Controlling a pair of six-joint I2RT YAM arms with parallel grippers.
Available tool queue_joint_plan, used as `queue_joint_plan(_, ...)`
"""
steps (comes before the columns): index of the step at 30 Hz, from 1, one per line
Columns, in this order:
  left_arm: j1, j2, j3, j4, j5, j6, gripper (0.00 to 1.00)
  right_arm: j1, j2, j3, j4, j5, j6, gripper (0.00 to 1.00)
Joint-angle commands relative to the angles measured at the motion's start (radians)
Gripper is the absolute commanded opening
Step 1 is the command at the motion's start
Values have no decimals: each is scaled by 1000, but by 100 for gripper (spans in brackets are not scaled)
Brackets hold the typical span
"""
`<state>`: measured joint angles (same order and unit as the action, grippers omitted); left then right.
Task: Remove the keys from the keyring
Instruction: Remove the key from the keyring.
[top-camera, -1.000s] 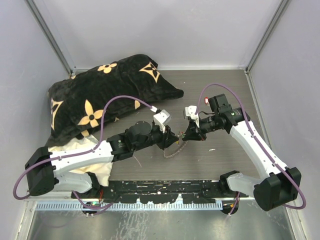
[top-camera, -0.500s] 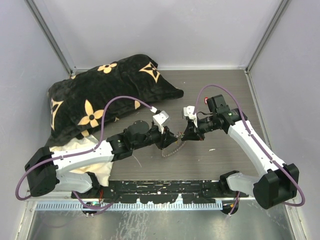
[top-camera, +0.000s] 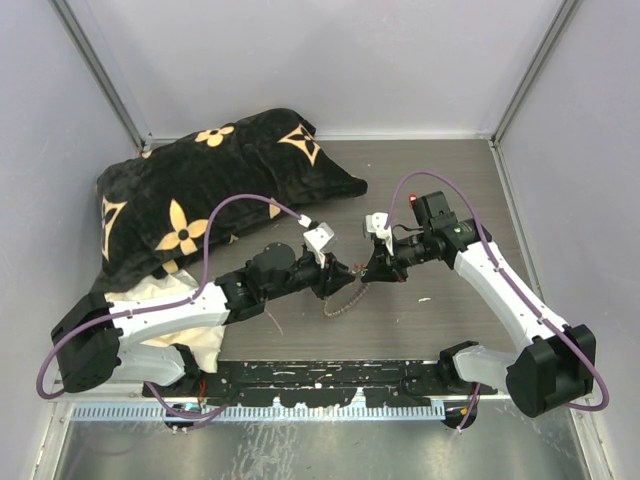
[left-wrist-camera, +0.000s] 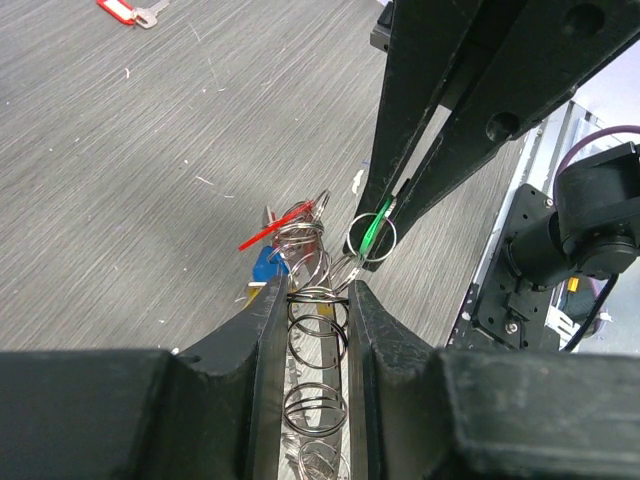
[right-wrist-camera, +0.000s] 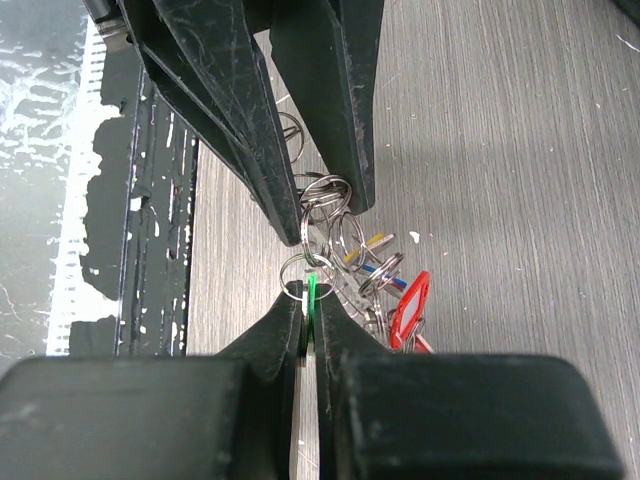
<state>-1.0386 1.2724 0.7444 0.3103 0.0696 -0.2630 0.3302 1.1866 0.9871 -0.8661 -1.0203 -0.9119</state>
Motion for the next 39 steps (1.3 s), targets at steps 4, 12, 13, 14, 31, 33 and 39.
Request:
queue_joint_plan(4,17,-10,-11,173,24,-51,0,1,-28,-9,60,-34,31,7)
queue_joint_plan(12,17,-11,-16,160,29,-47,0,0,-38,-16,96,-11,74,7)
queue_joint_plan(13,18,-11,-16,159,31,-49,0,1,-38,-15,100,-8,79,7)
queue_joint_plan(14,17,-10,-17,159,34,-51,0,1,-38,-14,102,-6,84,7)
queue_joint_plan(31,32,-16,-56,193,52,-88,0,-1,-38,-37,105,-31,86,11)
queue_joint_plan(33,33,-19,-59,196,55,-90,0,0,-40,-37,105,-29,86,11)
queue_joint_plan(39,36,-25,-55,178,67,-85,0,-1,-40,-39,107,-27,85,17)
